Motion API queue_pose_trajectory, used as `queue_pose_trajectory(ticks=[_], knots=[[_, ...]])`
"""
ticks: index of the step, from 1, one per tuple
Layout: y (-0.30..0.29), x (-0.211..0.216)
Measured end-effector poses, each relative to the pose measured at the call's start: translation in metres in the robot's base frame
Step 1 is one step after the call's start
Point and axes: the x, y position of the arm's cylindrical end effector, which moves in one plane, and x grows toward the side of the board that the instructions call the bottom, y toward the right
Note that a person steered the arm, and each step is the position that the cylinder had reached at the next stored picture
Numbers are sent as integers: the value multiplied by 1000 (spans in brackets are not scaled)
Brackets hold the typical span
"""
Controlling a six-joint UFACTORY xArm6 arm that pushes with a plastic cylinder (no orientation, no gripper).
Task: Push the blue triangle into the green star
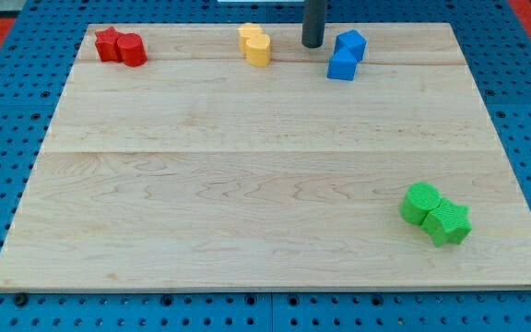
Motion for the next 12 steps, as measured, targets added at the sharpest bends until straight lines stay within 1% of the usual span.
queue_pose_trajectory(ticks=[1, 2, 3, 4, 5, 6, 7, 8, 9, 10, 12], knots=[[27, -17], [50, -8], [38, 26], [4, 55], [-3, 75], [13, 66], [12, 29], [37, 5], [97, 20], [104, 39], [37, 73]])
